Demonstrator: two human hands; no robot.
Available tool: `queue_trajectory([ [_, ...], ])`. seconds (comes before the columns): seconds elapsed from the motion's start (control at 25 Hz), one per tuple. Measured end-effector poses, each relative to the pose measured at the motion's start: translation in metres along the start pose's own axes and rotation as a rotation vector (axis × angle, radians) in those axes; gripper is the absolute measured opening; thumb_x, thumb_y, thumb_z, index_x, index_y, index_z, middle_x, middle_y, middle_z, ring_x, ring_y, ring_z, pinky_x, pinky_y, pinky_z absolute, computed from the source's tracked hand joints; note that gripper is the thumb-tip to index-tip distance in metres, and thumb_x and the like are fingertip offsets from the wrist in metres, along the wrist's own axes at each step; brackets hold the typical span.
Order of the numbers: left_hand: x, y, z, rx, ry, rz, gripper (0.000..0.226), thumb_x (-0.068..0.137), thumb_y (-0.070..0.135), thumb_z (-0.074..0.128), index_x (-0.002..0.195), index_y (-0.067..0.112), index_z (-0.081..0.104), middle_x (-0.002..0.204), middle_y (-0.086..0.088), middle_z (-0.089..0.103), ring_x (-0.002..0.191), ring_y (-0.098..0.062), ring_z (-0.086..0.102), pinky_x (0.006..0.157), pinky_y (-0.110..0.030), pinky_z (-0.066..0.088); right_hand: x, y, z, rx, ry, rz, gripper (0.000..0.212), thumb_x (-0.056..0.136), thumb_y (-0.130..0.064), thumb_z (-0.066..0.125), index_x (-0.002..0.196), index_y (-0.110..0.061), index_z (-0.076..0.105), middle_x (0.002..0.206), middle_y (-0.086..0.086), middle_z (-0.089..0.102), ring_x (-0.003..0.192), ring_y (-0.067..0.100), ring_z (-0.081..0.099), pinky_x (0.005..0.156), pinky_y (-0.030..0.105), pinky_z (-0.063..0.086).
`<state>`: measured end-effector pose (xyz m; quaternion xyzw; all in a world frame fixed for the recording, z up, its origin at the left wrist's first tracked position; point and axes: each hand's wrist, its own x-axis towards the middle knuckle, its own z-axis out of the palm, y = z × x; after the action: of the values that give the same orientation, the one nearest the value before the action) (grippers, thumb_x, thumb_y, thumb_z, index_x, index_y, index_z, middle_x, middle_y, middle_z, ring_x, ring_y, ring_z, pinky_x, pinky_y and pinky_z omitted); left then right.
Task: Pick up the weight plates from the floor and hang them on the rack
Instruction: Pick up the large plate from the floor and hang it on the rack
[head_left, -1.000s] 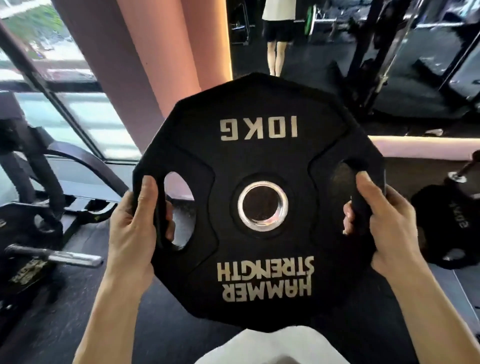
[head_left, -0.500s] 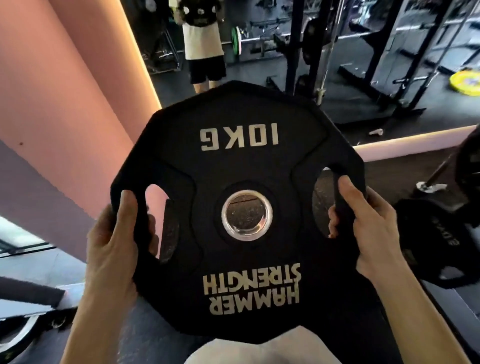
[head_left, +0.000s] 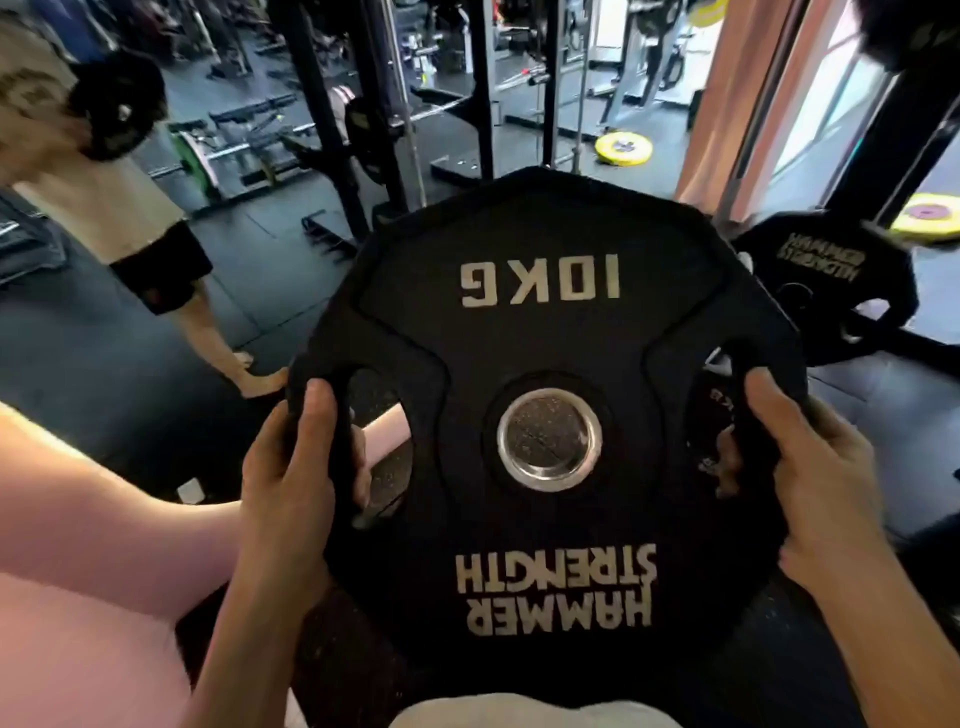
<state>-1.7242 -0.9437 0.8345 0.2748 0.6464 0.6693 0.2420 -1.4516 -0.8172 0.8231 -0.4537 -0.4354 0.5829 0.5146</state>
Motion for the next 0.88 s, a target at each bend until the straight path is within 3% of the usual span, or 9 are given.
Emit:
queue_trajectory([
  [0.2, 0.103, -0.005, 0.042, -0.089, -0.342, -0.039, 0.059, 0.074, 0.067, 0.059, 0.088, 0.011, 0.056, 0.067, -0.008, 0.052, 0.048, -0.020, 0.045, 0.043, -0.027, 0.039, 0.003, -0.005, 0.021, 0.033, 0.331, -0.074, 0.029, 0.069, -0.050, 0.073, 0.069, -0.023, 0.063, 0.054, 0.001, 0.057, 0.043, 0.015, 0.052, 0.040, 0.024, 0.045],
  [0.28, 0.136, -0.003, 0.064, -0.094, -0.458, -0.025, 0.068, 0.068, 0.076, 0.063, 0.087, 0.011, 0.057, 0.074, -0.012, 0.051, 0.055, -0.024, 0.046, 0.049, -0.031, 0.040, 0.006, -0.008, 0.028, 0.035, 0.451, -0.121, 0.029, 0.068, -0.051, 0.072, 0.066, -0.024, 0.063, 0.053, 0.001, 0.056, 0.043, 0.015, 0.051, 0.040, 0.024, 0.044],
  [0.52, 0.184, -0.003, 0.142, -0.180, -0.668, 0.007, 0.046, 0.083, 0.064, 0.060, 0.074, 0.019, 0.056, 0.063, -0.004, 0.052, 0.049, -0.018, 0.045, 0.047, -0.027, 0.039, 0.033, -0.022, 0.019, -0.051, 0.658, -0.216, 0.047, 0.060, -0.066, 0.073, 0.073, -0.022, 0.060, 0.059, 0.007, 0.054, 0.047, 0.022, 0.049, 0.051, 0.033, 0.044],
  [0.68, 0.200, -0.008, 0.198, -0.223, -0.701, 0.053, 0.057, 0.063, 0.080, 0.066, 0.081, 0.026, 0.065, 0.072, 0.002, 0.059, 0.061, -0.016, 0.052, 0.059, -0.031, 0.042, 0.068, -0.033, -0.005, -0.078, 0.714, -0.269, 0.049, 0.059, -0.067, 0.072, 0.074, -0.022, 0.060, 0.058, 0.006, 0.055, 0.049, 0.023, 0.049, 0.052, 0.035, 0.043],
  [0.76, 0.210, -0.015, 0.231, -0.262, -0.704, 0.090, 0.067, 0.057, 0.085, 0.066, 0.090, 0.027, 0.069, 0.079, 0.001, 0.063, 0.072, -0.022, 0.057, 0.068, -0.041, 0.047, 0.092, -0.035, -0.020, -0.084, 0.710, -0.312, 0.048, 0.061, -0.065, 0.071, 0.073, -0.020, 0.059, 0.057, 0.006, 0.055, 0.047, 0.022, 0.049, 0.052, 0.033, 0.043],
  [0.84, 0.216, -0.034, 0.257, -0.281, -0.683, 0.116, 0.074, 0.057, 0.084, 0.066, 0.101, 0.025, 0.069, 0.091, -0.012, 0.067, 0.090, -0.038, 0.062, 0.085, -0.064, 0.046, 0.115, -0.023, -0.036, -0.099, 0.728, -0.365, 0.044, 0.062, -0.063, 0.071, 0.069, -0.022, 0.058, 0.056, 0.007, 0.054, 0.046, 0.023, 0.047, 0.050, 0.032, 0.042],
  [0.88, 0.219, -0.043, 0.270, -0.294, -0.696, 0.131, 0.075, 0.057, 0.084, 0.067, 0.103, 0.024, 0.069, 0.098, -0.019, 0.067, 0.098, -0.045, 0.062, 0.090, -0.068, 0.043, 0.125, -0.015, -0.043, -0.097, 0.724, -0.396, 0.042, 0.062, -0.063, 0.071, 0.067, -0.023, 0.059, 0.057, 0.008, 0.053, 0.047, 0.023, 0.047, 0.049, 0.032, 0.041],
])
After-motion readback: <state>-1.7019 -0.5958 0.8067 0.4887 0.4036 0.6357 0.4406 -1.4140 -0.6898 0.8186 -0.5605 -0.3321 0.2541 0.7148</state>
